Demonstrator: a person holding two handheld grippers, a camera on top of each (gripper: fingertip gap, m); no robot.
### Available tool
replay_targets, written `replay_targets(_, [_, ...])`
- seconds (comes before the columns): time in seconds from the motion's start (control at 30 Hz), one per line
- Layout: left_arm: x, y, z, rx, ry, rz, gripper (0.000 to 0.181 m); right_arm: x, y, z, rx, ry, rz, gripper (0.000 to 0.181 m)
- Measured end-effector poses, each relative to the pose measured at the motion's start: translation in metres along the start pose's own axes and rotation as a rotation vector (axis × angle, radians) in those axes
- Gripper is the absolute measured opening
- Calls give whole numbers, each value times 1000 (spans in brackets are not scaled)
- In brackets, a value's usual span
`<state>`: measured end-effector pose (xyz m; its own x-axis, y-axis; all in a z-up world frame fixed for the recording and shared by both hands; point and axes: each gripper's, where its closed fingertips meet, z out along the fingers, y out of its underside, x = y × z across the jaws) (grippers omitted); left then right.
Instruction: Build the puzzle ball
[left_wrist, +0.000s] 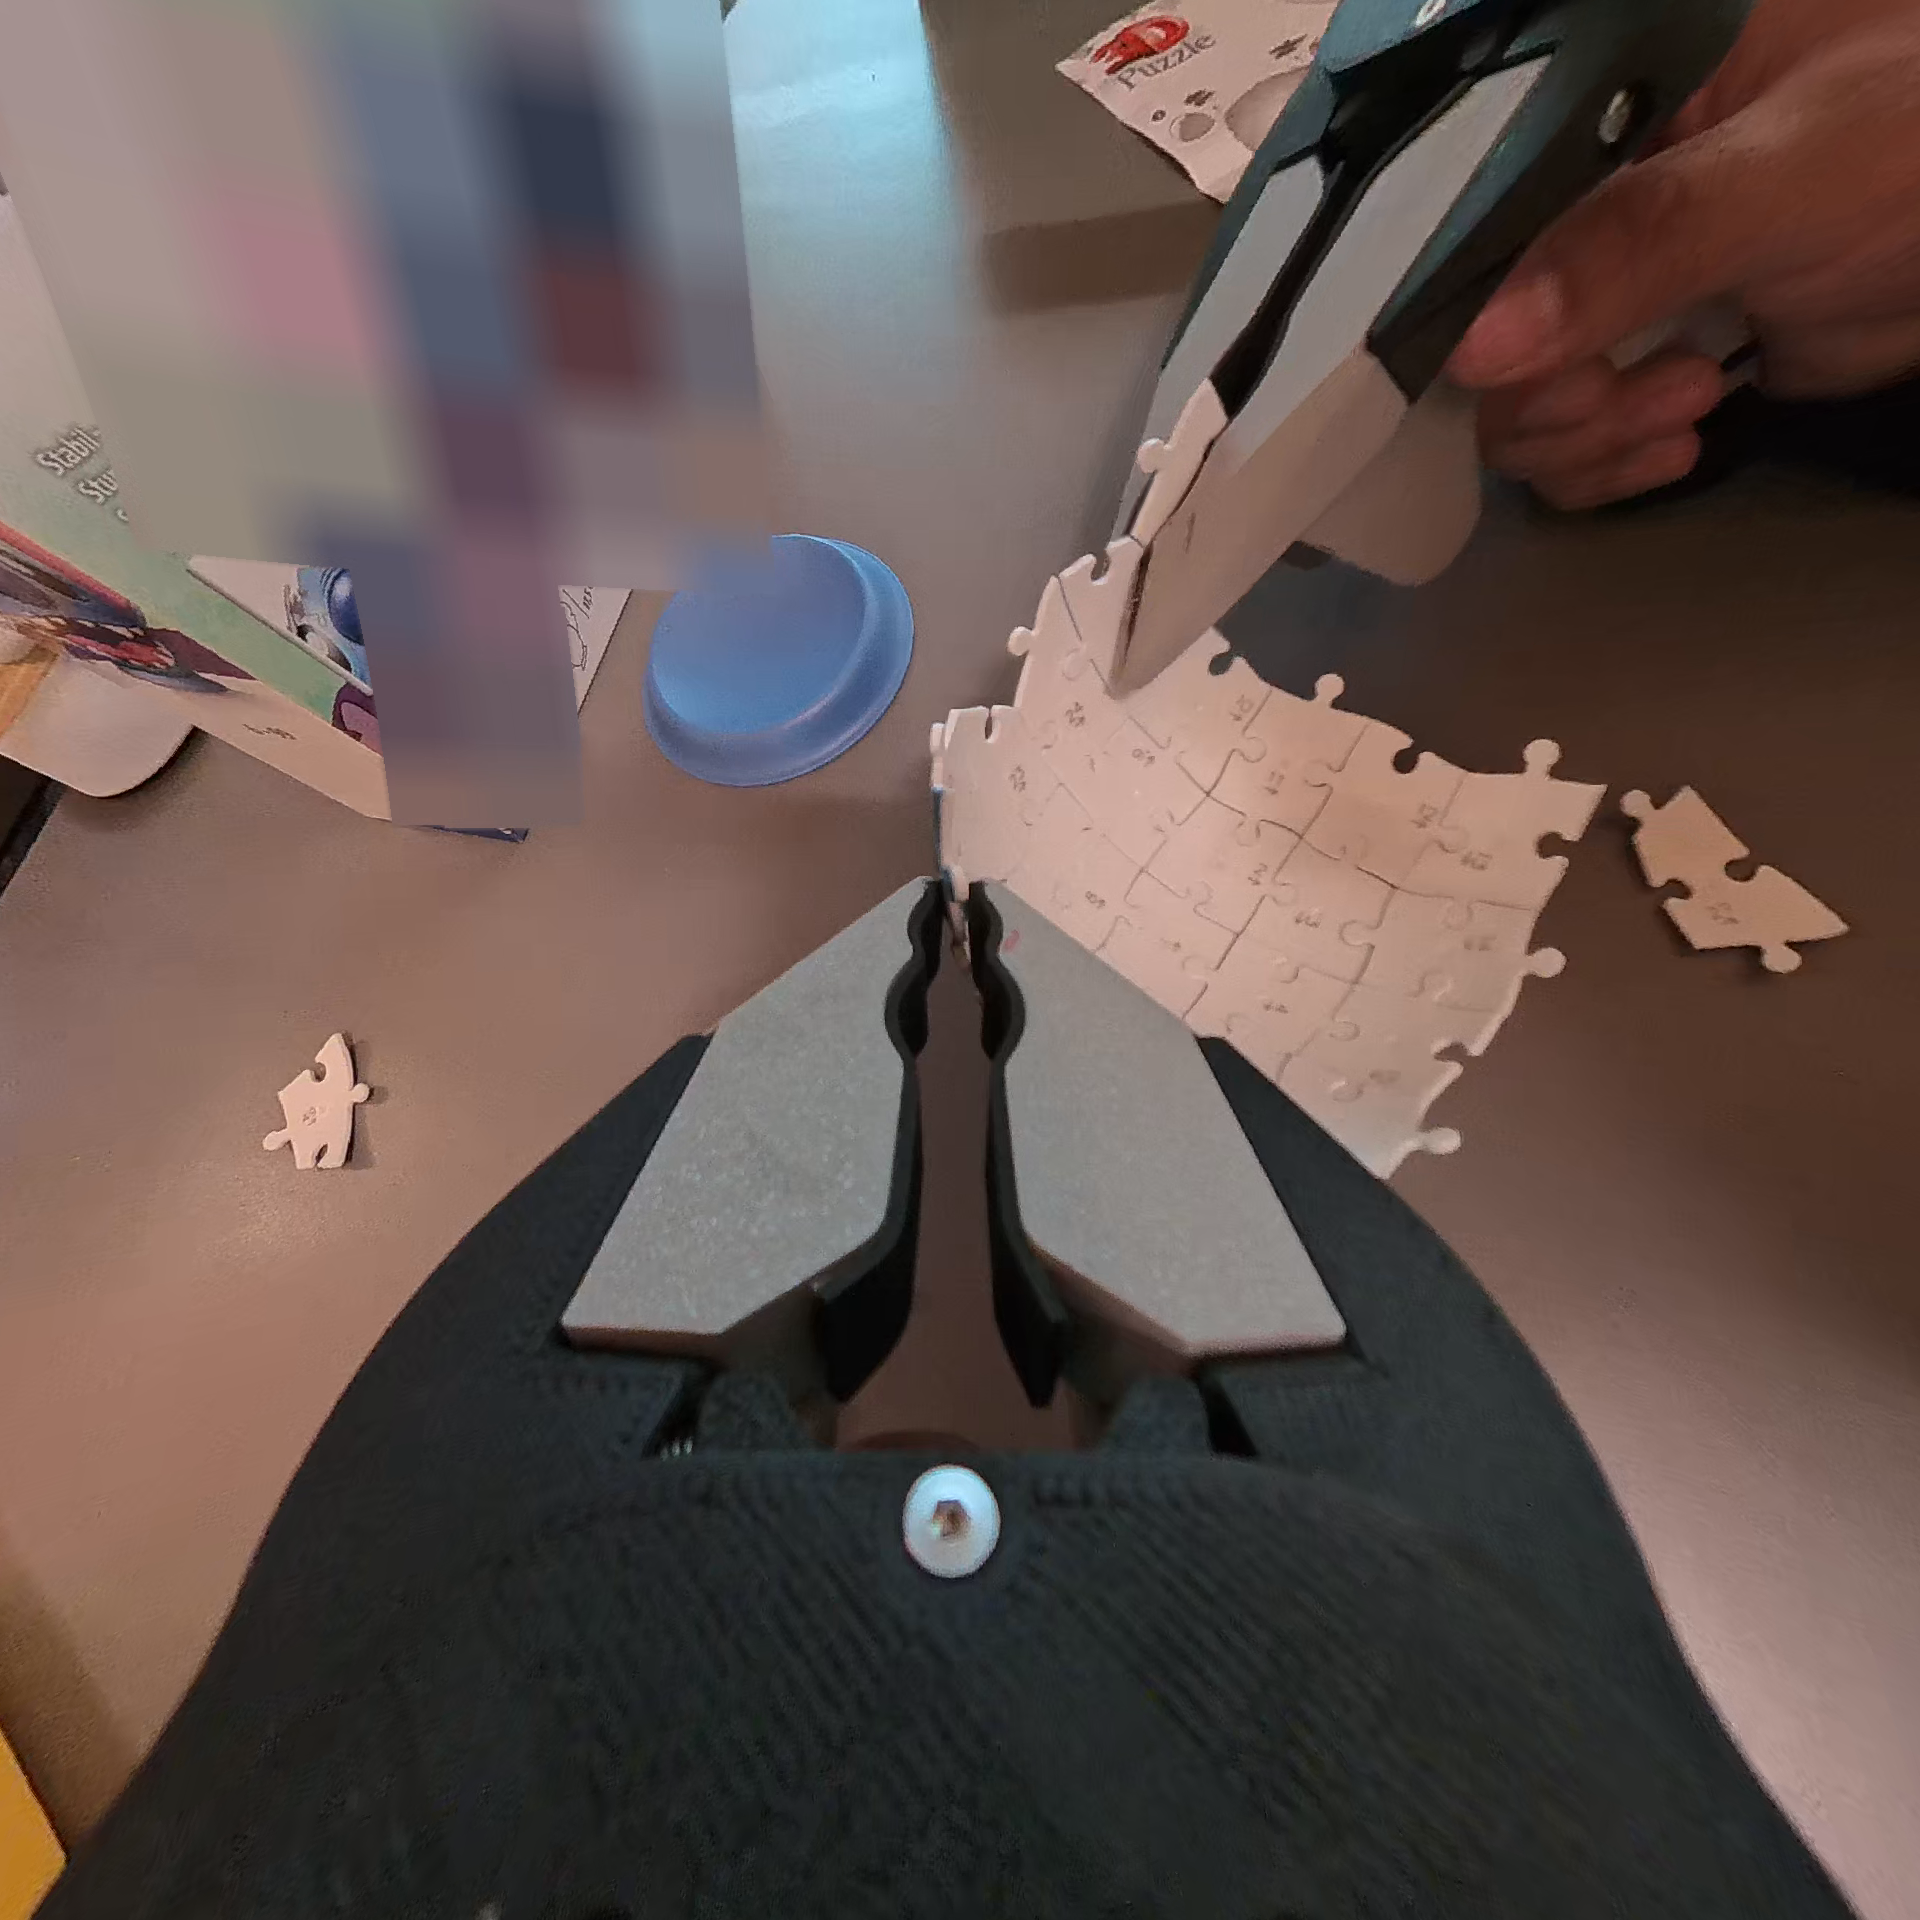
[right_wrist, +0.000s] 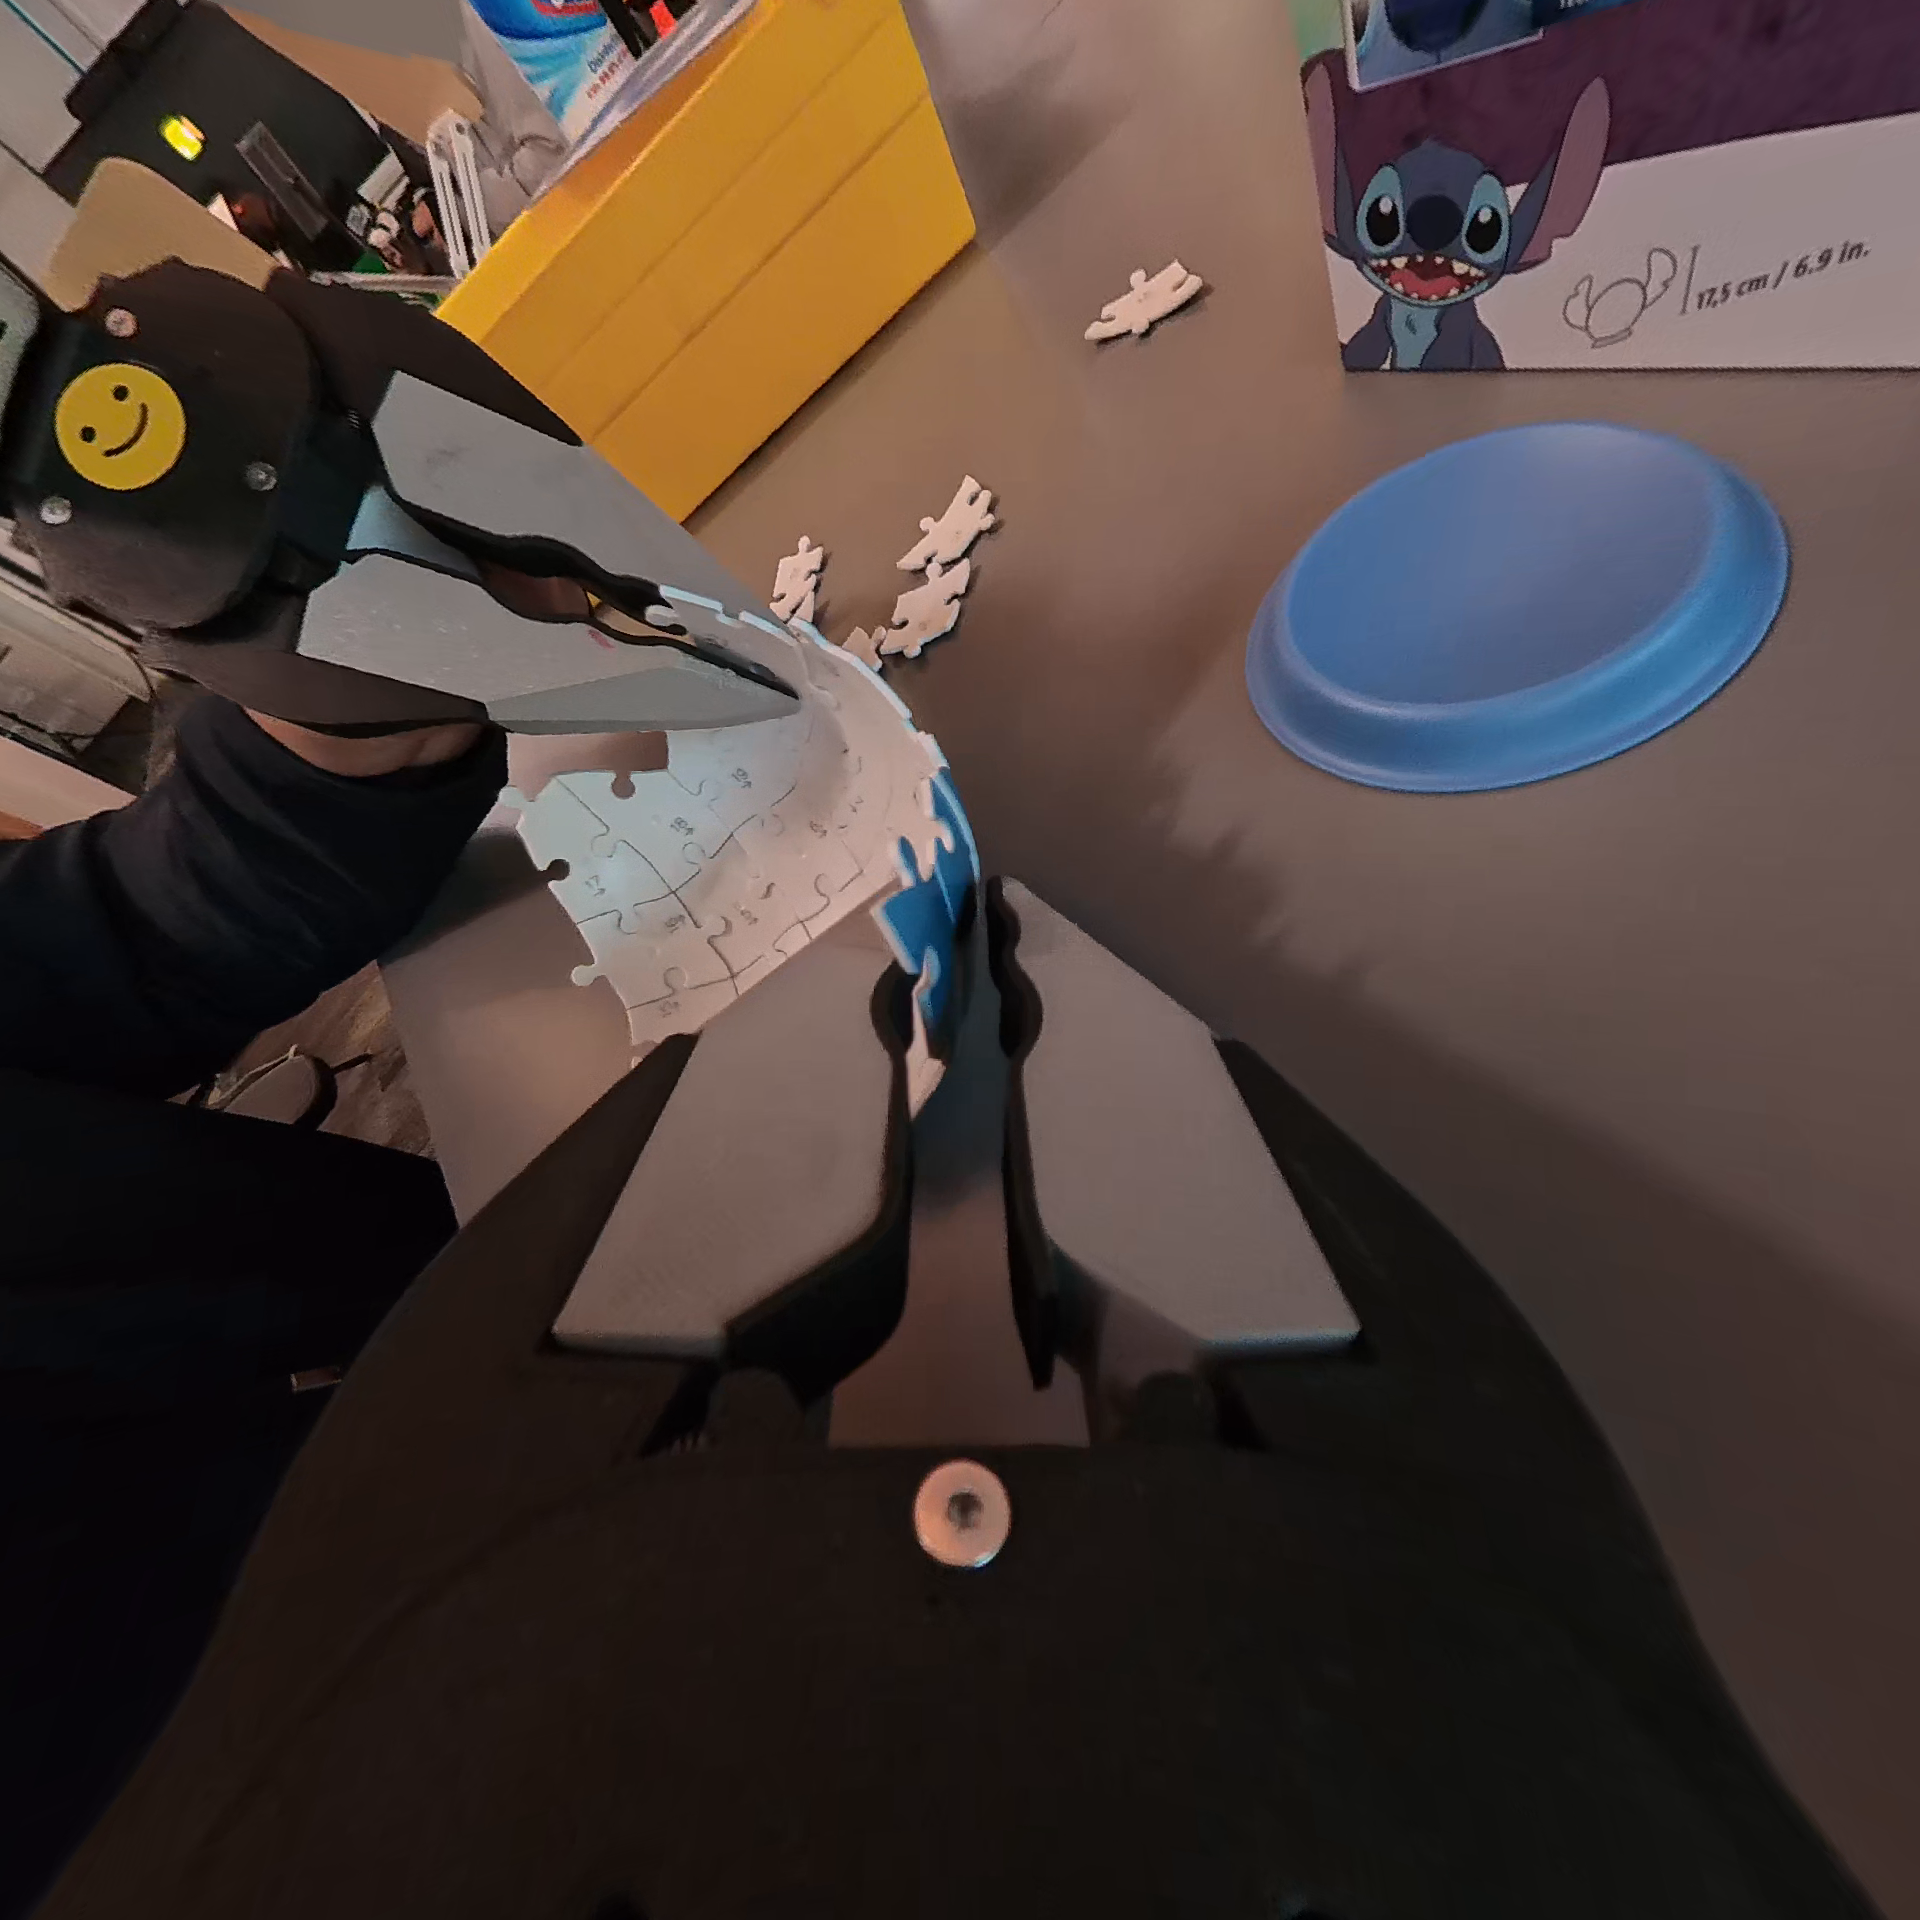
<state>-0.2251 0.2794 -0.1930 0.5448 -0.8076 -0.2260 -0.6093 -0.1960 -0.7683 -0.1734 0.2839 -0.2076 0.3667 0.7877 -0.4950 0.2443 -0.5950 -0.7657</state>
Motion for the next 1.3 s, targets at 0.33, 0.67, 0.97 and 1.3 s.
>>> replay_targets(0.33, [3,-3,0,16,-2,34,2,-2,-10,2,47,-21,-78,4])
replay_targets(0.67, [2,2,1,12,28,-2,2,0,-8,6,21,-5,-91,0])
replay_targets(0.97, [6,1,1,20,40,31,2,-1,-4,10,-48,50,-156,0])
replay_targets(1.3, [7,1,1,19,38,36,2,-2,-4,10,-44,19,-145,0])
